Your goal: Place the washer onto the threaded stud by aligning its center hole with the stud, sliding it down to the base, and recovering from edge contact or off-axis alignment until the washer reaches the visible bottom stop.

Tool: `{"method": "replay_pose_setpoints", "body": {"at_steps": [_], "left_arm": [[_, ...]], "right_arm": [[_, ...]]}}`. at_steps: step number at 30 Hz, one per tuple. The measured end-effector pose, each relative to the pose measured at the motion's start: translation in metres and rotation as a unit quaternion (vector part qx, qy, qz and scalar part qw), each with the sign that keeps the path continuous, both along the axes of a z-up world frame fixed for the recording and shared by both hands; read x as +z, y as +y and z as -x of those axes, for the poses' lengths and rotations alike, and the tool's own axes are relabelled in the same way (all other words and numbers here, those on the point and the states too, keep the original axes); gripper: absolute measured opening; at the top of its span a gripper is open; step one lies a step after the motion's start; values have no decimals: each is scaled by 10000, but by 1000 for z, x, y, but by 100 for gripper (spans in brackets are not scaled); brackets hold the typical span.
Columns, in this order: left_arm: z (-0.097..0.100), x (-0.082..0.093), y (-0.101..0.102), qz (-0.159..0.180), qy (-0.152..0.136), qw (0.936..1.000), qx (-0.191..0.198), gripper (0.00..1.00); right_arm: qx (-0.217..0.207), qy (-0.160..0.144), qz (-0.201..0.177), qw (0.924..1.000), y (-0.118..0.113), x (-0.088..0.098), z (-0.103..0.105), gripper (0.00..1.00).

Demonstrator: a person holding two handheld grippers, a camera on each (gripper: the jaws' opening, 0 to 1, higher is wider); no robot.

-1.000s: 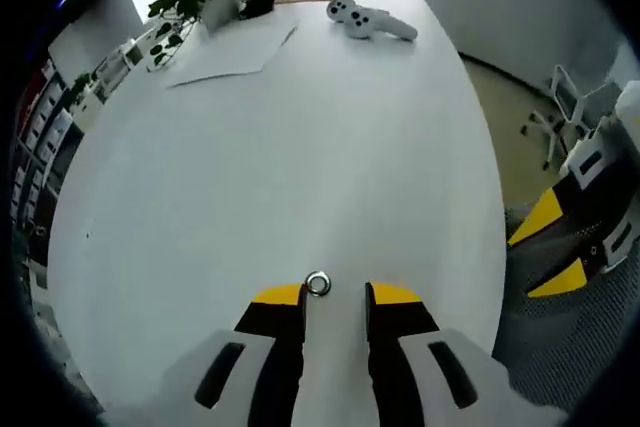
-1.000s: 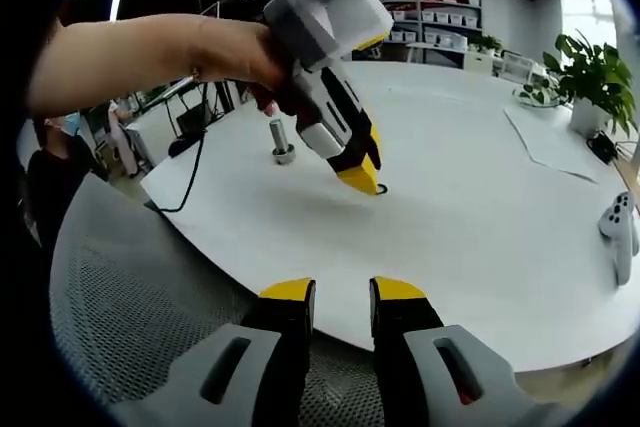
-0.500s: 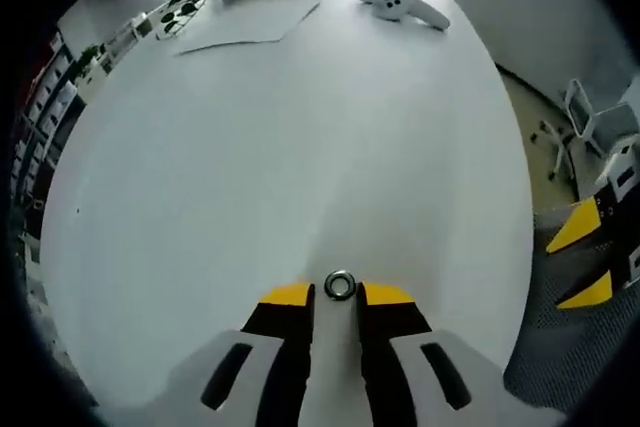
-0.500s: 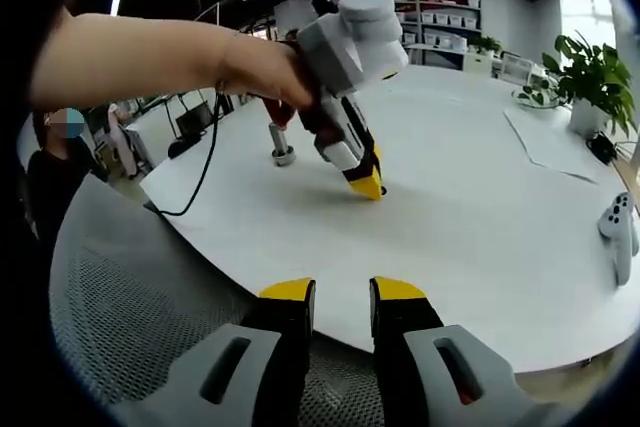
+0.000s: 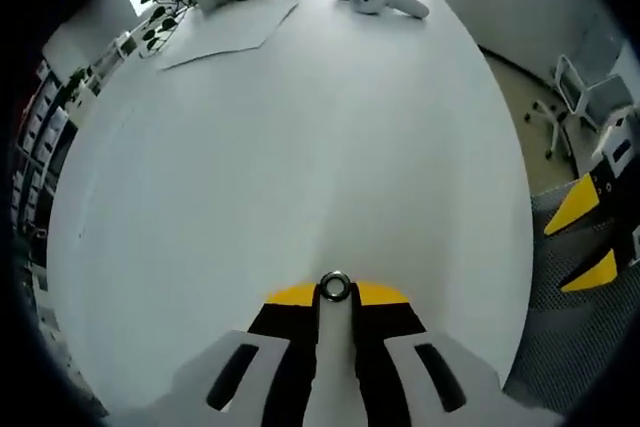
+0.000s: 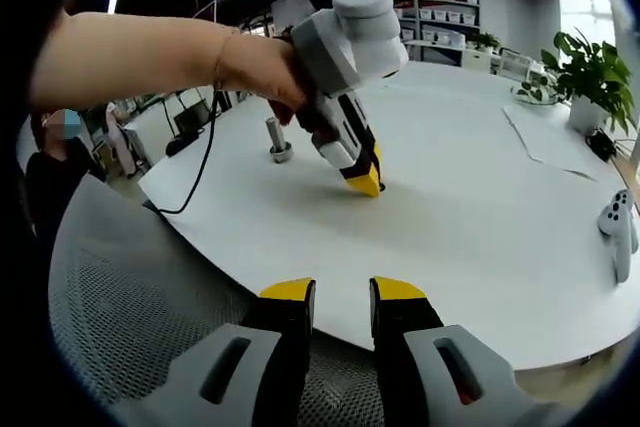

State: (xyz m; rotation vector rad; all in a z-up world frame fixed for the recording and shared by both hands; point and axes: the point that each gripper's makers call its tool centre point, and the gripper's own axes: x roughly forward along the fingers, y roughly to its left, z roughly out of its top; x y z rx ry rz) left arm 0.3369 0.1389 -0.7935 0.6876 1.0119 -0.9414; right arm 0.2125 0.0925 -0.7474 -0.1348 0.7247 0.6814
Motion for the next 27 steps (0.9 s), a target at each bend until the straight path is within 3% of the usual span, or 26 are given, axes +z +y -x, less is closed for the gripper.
{"method": "replay_pose_setpoints", "body": {"at_steps": [2,12,17,19,27], "left_arm": [[-1,1,-1,45,-202,9997,-113,9],[-1,12,1,273,-460,9983,212,8],[0,30,4,349,-568,9976,204,8],[1,41,5,525,-583,9966,241,8],[-1,74,32,537,-835,9943,381,8]], "right_arm": [[5,7,9,10000,0,0,0,25],[-13,6,9,10000,-1,0,0,25],[-7,8,11,10000,0,-1,0,25],[0,15,11,10000,0,-1,0,25],[6,-4,-11,10000,0,0,0,24]]}}
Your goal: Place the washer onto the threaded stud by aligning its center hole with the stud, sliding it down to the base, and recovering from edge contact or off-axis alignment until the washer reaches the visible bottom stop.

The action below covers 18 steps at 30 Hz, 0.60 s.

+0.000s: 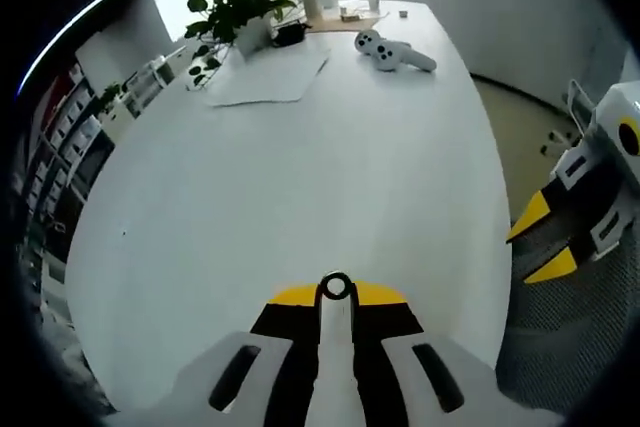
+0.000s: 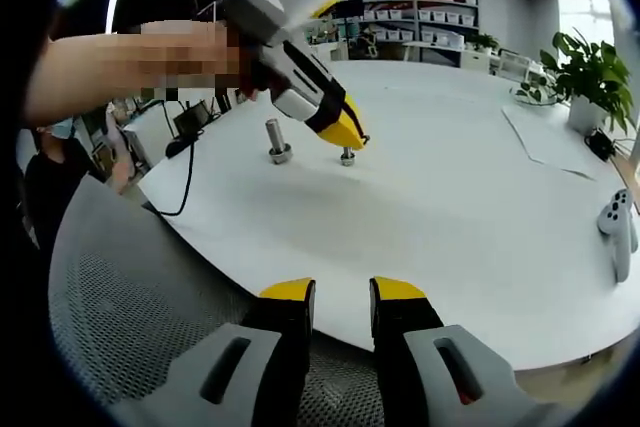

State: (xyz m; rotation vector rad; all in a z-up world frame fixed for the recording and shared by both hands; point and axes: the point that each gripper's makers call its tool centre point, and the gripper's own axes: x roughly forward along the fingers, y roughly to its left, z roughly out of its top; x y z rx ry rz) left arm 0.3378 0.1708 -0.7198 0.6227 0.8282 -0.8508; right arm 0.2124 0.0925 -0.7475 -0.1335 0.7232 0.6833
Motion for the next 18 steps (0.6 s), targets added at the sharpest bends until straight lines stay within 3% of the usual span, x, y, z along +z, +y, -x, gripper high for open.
{"method": "replay_pose_setpoints", "body": {"at_steps": [6,11,18], "left_arm": [[-6,7,22,-395,-241,9989,-33,8],[-12,3,37,-625,-240,9978,5,8],[-24,-1,37,-670,-169,9976,22,8]], "right_arm": [[22,15,7,10000,0,0,0,24],[17,16,8,10000,0,0,1,24],[4,21,15,10000,0,0,1,24]]}}
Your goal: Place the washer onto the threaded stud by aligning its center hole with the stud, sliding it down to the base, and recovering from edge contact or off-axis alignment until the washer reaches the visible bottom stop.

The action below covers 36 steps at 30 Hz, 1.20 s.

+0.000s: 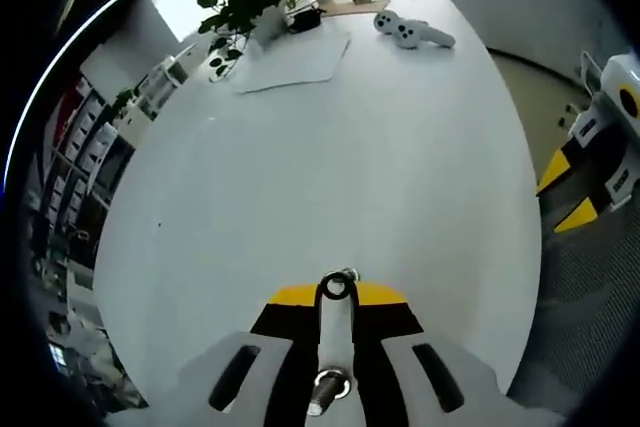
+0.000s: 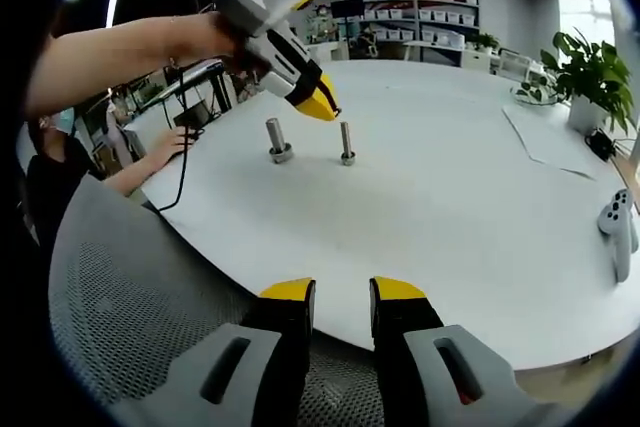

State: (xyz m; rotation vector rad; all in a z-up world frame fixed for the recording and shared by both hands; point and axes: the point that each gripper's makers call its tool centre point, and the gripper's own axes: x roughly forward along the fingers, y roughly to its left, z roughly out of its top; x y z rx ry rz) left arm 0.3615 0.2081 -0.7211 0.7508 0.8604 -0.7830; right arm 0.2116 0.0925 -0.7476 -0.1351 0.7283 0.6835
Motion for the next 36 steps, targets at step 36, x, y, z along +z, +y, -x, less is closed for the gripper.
{"method": "replay_pose_setpoints", "body": {"at_steps": [36], "left_arm": [[-4,-62,0,-291,1166,9925,243,8]], "right_arm": [[-56,14,20,10000,-2,-1,-1,24]]}}
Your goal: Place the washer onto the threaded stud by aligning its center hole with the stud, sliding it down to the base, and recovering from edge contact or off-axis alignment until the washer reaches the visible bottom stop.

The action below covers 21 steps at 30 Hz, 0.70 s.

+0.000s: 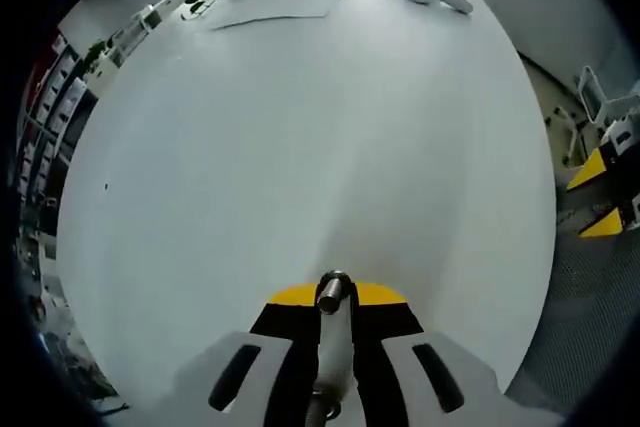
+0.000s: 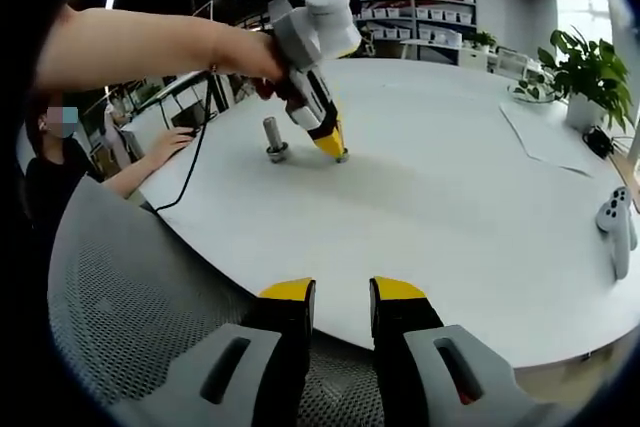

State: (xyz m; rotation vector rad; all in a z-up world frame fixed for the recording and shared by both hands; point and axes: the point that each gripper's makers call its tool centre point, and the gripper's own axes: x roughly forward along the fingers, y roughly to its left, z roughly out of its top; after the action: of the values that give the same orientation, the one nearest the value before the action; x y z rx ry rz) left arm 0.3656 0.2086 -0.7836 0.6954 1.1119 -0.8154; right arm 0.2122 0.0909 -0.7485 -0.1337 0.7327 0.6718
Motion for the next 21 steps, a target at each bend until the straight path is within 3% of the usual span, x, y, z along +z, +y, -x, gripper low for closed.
{"method": "replay_pose_setpoints", "body": {"at_steps": [8,9,11,14,16,18,21], "left_arm": [[20,1,-11,-24,6,9999,-146,9],[14,2,-13,107,-205,9997,63,9],[13,4,-13,252,-293,9990,230,12],[20,17,-10,450,-322,9981,288,29],[16,30,-5,527,-674,9959,305,38],[20,46,5,614,-758,9940,499,38],[23,77,15,942,-1174,9856,772,41]], "right_arm": [[43,-25,-16,10000,2,1,0,24],[53,-18,-10,10000,2,1,0,24],[75,3,6,10000,2,0,1,24],[85,15,10,10000,2,0,2,24],[88,8,3,10000,2,0,2,24],[84,-11,-10,10000,2,0,1,24],[101,-27,-20,9999,3,1,1,24]]}}
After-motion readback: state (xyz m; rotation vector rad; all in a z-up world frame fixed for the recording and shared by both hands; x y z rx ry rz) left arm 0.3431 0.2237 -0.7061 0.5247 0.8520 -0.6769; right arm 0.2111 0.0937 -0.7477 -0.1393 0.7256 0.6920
